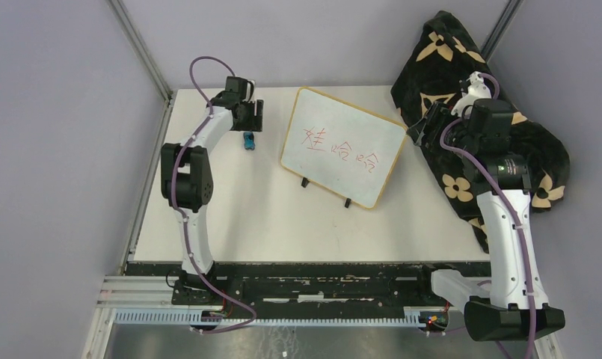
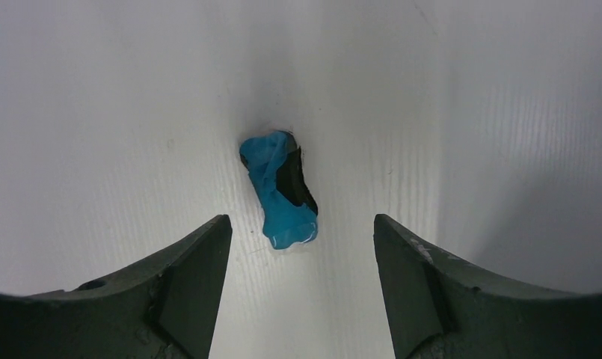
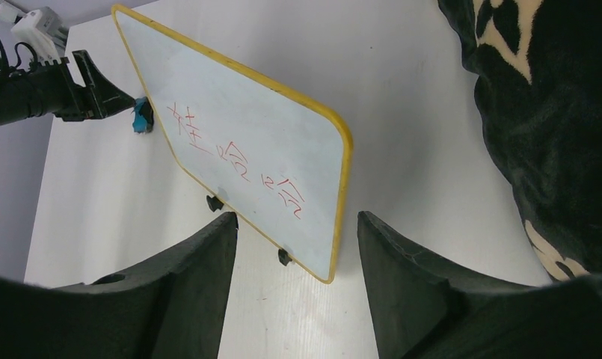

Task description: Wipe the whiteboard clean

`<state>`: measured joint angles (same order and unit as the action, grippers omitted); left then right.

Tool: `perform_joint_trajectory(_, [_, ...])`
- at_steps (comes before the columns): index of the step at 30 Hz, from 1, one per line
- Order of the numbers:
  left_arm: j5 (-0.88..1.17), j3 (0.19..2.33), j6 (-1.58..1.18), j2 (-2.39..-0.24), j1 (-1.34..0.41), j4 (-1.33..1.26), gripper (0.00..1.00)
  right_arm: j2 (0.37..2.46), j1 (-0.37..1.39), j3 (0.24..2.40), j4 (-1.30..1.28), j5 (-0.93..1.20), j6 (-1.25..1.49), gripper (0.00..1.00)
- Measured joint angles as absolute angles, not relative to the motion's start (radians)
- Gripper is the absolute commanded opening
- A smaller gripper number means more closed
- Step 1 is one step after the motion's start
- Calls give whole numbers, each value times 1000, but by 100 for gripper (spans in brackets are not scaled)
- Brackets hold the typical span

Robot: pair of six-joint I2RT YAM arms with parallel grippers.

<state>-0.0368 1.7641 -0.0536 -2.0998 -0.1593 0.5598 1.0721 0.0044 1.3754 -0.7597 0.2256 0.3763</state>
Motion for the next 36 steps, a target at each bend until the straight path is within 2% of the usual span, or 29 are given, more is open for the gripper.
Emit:
perform_joint_trajectory(19, [-103, 1851, -165, -2246, -165, 658, 74, 1068, 4, 1329, -756, 224, 369, 68])
perform_joint_trajectory(28, [-104, 1905, -165, -2305, -165, 665, 67, 1068, 4, 1322, -756, 224, 368, 68])
perform_joint_trajectory(36, [-104, 1907, -165, -2311, -165, 679, 57, 1068, 4, 1317, -756, 224, 368, 68])
